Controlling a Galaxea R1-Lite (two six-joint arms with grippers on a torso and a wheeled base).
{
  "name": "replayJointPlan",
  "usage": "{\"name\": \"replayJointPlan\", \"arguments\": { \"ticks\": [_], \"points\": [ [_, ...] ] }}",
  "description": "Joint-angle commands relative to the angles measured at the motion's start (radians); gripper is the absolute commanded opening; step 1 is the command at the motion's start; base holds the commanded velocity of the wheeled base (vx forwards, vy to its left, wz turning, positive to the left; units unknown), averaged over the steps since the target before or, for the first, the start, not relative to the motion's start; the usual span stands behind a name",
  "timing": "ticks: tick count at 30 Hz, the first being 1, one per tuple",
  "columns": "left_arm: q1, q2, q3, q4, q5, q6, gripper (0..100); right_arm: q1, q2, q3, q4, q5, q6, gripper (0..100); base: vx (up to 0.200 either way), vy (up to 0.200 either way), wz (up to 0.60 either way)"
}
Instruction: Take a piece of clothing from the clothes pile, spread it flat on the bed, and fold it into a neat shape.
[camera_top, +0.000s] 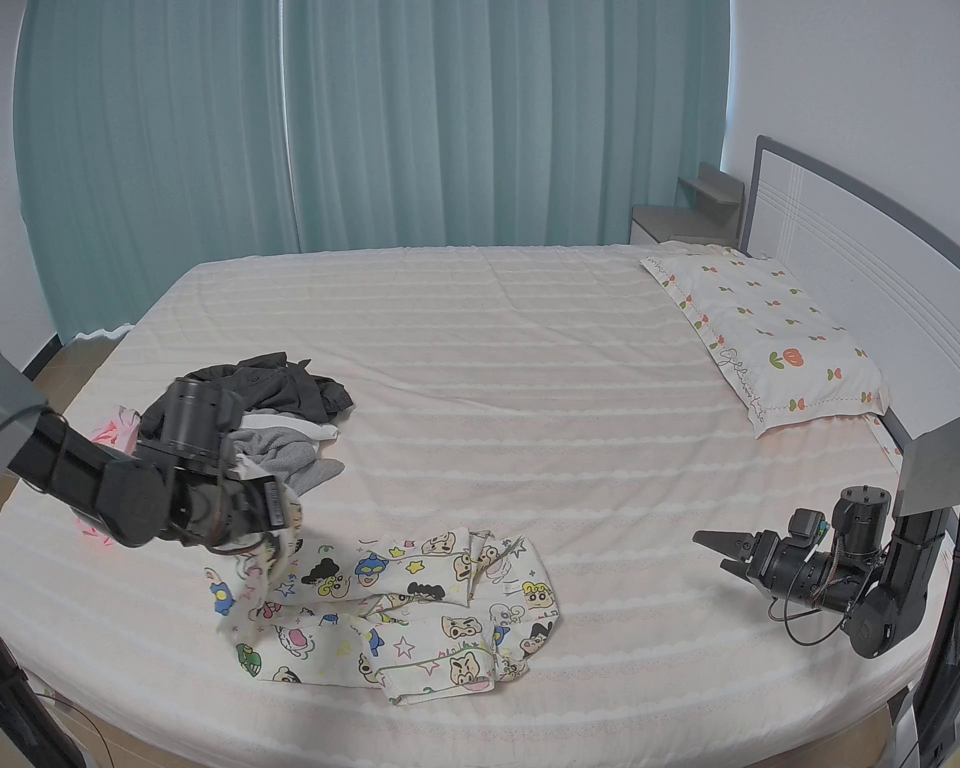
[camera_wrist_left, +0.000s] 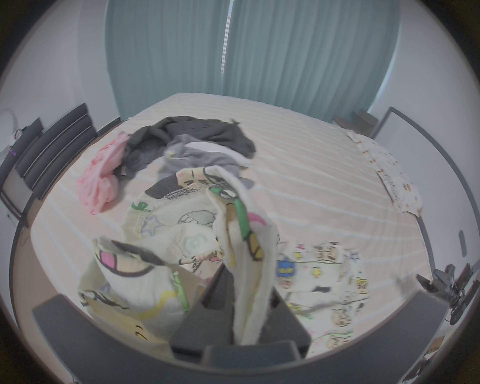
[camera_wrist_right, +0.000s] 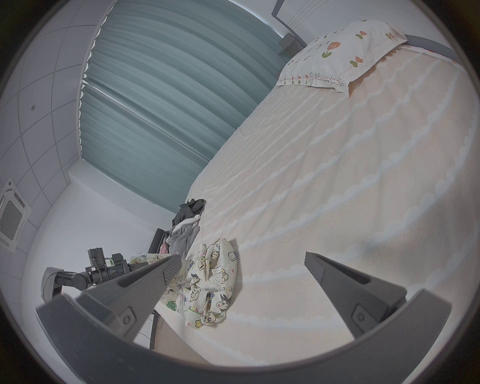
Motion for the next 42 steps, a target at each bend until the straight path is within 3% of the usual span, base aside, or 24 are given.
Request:
{"name": "replayJointPlan", "arguments": {
  "ticks": [1, 7, 22, 23, 33, 42],
  "points": [
    [-0.265, 0.173, -0.159, 0.006, 0.117, -0.163, 0, 0.001, -0.002, 0.003, -0.018, 0.001, -0.001, 100, 0.000, 0.000, 0.00],
    [-0.351, 0.256, -0.234, 0.000, 0.124, -0.274, 0, 0.001, -0.001, 0.003, -0.018, 0.001, -0.003, 100, 0.000, 0.000, 0.00],
    [-0.386, 0.285, -0.289, -0.095, 0.117, -0.288, 0, 0.013, 0.001, 0.009, -0.018, -0.001, -0.023, 100, 0.000, 0.000, 0.00],
    [-0.386, 0.286, -0.289, -0.103, 0.117, -0.288, 100, 0.013, 0.001, 0.009, -0.018, -0.001, -0.024, 100, 0.000, 0.000, 0.00],
    [-0.394, 0.268, -0.280, -0.106, 0.126, -0.286, 100, 0.013, 0.010, 0.011, -0.018, 0.001, -0.038, 100, 0.000, 0.000, 0.00],
    [-0.415, 0.038, -0.166, -0.072, 0.131, -0.332, 100, 0.021, 0.016, 0.020, -0.018, -0.001, -0.050, 100, 0.000, 0.000, 0.00]
  ]
}}
